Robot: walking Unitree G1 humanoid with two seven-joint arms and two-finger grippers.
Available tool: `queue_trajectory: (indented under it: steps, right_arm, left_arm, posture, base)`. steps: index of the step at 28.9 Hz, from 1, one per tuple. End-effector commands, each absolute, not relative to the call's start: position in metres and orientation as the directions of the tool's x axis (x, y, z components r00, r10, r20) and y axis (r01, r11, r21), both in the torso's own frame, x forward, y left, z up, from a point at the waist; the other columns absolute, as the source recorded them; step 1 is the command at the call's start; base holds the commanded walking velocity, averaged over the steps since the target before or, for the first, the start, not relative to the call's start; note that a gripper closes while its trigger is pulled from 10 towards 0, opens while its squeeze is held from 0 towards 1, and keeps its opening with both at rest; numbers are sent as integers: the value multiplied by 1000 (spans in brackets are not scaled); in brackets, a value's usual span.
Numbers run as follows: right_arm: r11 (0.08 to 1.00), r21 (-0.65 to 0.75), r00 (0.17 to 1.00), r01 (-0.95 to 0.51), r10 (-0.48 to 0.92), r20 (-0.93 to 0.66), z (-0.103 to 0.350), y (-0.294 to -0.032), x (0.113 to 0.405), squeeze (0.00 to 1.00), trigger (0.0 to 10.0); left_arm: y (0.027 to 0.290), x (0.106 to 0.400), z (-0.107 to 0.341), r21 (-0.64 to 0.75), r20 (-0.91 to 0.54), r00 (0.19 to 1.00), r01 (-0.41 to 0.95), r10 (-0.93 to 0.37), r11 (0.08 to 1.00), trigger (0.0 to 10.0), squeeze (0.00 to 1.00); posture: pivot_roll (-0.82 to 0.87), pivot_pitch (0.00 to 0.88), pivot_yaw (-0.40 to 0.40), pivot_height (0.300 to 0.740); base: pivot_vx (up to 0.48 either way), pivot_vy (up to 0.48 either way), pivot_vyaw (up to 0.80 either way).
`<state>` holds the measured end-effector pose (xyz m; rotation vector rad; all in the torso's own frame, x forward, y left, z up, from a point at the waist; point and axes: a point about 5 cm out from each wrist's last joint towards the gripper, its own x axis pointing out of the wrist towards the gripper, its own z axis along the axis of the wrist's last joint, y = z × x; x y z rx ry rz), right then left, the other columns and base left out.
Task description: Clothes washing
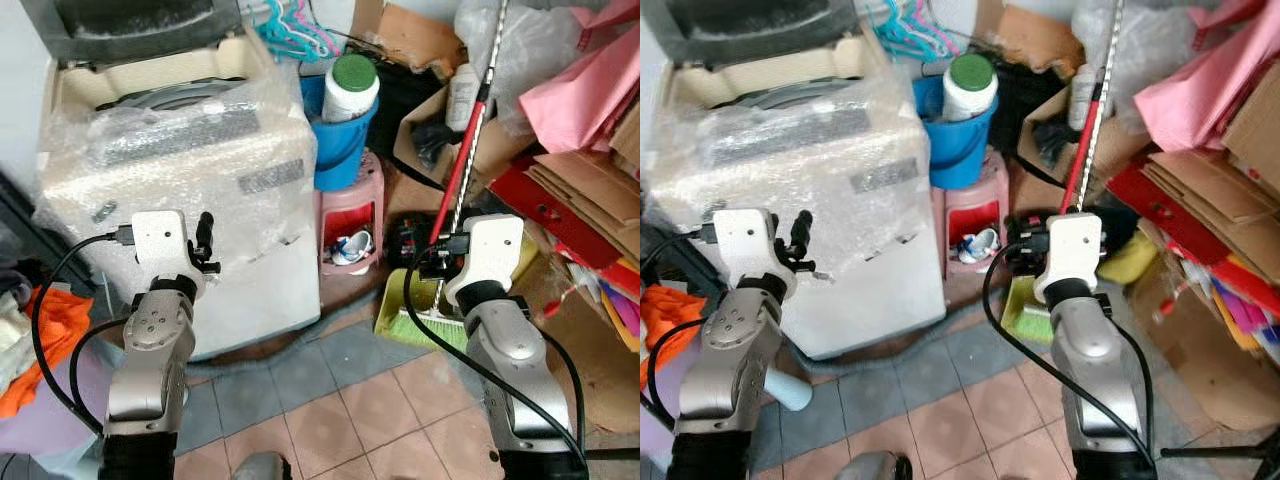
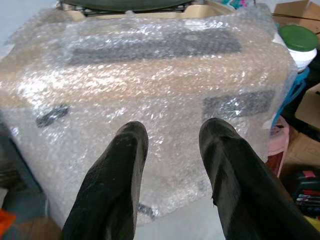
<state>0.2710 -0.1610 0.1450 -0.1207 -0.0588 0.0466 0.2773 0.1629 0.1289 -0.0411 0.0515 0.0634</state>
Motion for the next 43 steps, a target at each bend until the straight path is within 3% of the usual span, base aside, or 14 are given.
queue_trajectory:
  steps: [1, 17, 21, 26, 27, 28, 29, 30, 38, 39, 40, 41, 42, 43]
  right_arm:
    - [990, -136, 998, -34, 41, 51, 141, -159, 269, 0, 10000]
    - [979, -192, 997, 68, -71, -9, 123, -189, 255, 0, 10000]
    - [998, -66, 999, 23, -24, -25, 125, -176, 263, 0, 10000]
    - [988, -77, 991, -133, 135, 24, 133, -151, 247, 0, 10000]
    - [991, -59, 993, -118, 119, 22, 131, -152, 245, 0, 10000]
    - [995, -46, 996, -87, 88, 17, 128, -155, 242, 776, 10000]
    - [995, -46, 996, -87, 88, 17, 128, -155, 242, 776, 10000]
    - [996, -45, 997, -76, 77, 14, 127, -156, 242, 1000, 10000]
    - [999, -9, 999, -32, 33, 28, 128, -162, 249, 1000, 10000]
    - [999, -11, 999, -30, 31, 36, 130, -164, 251, 1000, 10000]
    - [999, -11, 999, -30, 31, 36, 130, -164, 251, 1000, 10000]
    - [1000, -14, 999, -24, 25, 38, 131, -166, 252, 1000, 10000]
    - [1000, -9, 999, -28, 28, 41, 132, -166, 252, 0, 10000]
    - [1000, -4, 999, -31, 31, 44, 132, -167, 252, 0, 10000]
  left_arm:
    - [159, 277, 123, -20, -62, 997, -45, 44, 999, 10000, 0]
    - [172, 247, 97, 42, -80, 997, -9, 12, 999, 10000, 0]
    - [167, 259, 108, 14, -89, 996, 4, -3, 1000, 10000, 0]
    - [160, 261, 107, 12, -79, 997, -2, 3, 1000, 10000, 0]
    - [160, 260, 105, 2, -91, 996, -6, 7, 1000, 10000, 949]
    - [161, 258, 102, -5, -114, 993, -18, 18, 1000, 10000, 1000]
    - [161, 258, 102, -5, -114, 993, -18, 18, 1000, 10000, 1000]
    - [162, 258, 101, -2, -123, 992, -26, 25, 1000, 10000, 1000]
    - [150, 263, 97, -4, -150, 989, -5, 5, 1000, 10000, 1000]
    - [151, 266, 99, -8, -140, 990, -18, 17, 1000, 10000, 741]
    - [151, 266, 99, -8, -140, 990, -18, 17, 1000, 10000, 741]
    - [153, 269, 102, -24, -138, 990, -33, 29, 999, 10000, 0]
    - [154, 270, 103, -25, -136, 990, -37, 34, 999, 10000, 0]
    - [155, 270, 103, -25, -134, 990, -40, 36, 999, 10000, 0]
  posture:
    - [-25, 0, 16, 740]
    - [3, 42, 20, 740]
    - [-2, 79, 36, 740]
    - [-27, 108, 40, 740]
    - [-31, 107, 45, 740]
    - [-36, 100, 53, 740]
    - [-36, 100, 53, 740]
    - [-36, 100, 53, 740]
    - [-51, 92, 77, 740]
    - [-49, 91, 76, 740]
    - [-49, 91, 76, 740]
    - [-48, 90, 74, 740]
    - [-47, 89, 74, 740]
    - [-47, 89, 74, 740]
  base:
    - [0, 0, 800]
    - [0, 0, 300]
    - [0, 0, 0]
    - [0, 96, 160]
    - [0, 480, 800]
    - [0, 480, 800]
    - [0, 480, 800]
    - [0, 480, 800]
    - [0, 369, 791]
    - [0, 375, 419]
    - [0, 375, 419]
    - [0, 480, 0]
    - [0, 480, 0]
    - [0, 480, 0]
